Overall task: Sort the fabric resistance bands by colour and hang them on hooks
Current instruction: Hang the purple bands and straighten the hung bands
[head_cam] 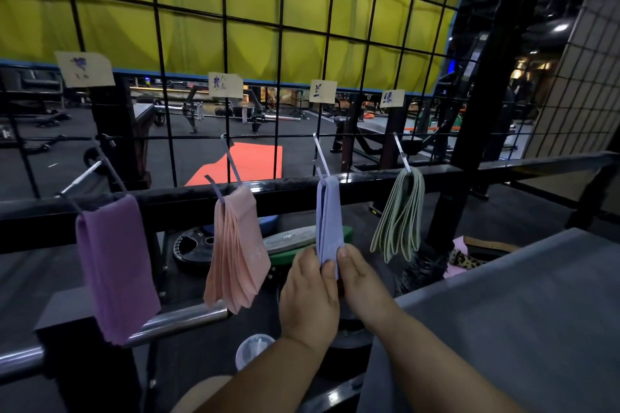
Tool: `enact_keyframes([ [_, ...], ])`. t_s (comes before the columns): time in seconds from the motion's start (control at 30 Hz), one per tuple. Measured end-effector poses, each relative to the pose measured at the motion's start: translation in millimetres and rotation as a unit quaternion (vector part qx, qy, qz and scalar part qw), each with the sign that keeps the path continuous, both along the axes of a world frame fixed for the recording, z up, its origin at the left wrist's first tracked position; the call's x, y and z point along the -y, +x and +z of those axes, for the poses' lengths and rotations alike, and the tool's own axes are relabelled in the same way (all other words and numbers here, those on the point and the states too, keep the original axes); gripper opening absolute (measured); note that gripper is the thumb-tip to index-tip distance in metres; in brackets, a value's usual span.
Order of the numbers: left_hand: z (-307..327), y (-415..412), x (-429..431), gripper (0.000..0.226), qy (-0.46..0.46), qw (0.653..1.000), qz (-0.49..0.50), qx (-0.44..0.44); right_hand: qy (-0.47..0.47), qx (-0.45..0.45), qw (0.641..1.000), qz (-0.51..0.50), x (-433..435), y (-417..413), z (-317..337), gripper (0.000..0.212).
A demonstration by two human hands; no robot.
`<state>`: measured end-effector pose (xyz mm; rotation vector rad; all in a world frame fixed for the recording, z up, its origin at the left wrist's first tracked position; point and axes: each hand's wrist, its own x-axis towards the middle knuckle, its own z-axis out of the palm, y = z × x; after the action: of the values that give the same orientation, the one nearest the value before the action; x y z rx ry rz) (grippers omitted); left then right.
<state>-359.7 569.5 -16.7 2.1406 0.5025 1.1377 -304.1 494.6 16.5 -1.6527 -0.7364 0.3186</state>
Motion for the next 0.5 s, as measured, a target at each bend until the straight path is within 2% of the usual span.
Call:
enact_keyframes([
  [0.13, 0.0, -3.4, 2.0, 0.065, -0.015, 1.0, 0.004, -0.015, -0.009, 0.017, 1.0, -0.018, 0.2, 0.0, -4.9, 0.025],
  [0.4, -2.0, -12.3, 7.6, 0.032, -0.087, 0.995, -0.003, -0.055, -0.053, 0.052, 0.996, -0.049, 5.2, -2.9, -9.0, 0.025],
  [0.5, 0.9, -14.5, 13.3, 0.026, -0.132, 0.989, -0.02, -0.056, -0.063, 0.056, 0.994, -0.067, 6.2, -4.1, -8.7, 0.029],
])
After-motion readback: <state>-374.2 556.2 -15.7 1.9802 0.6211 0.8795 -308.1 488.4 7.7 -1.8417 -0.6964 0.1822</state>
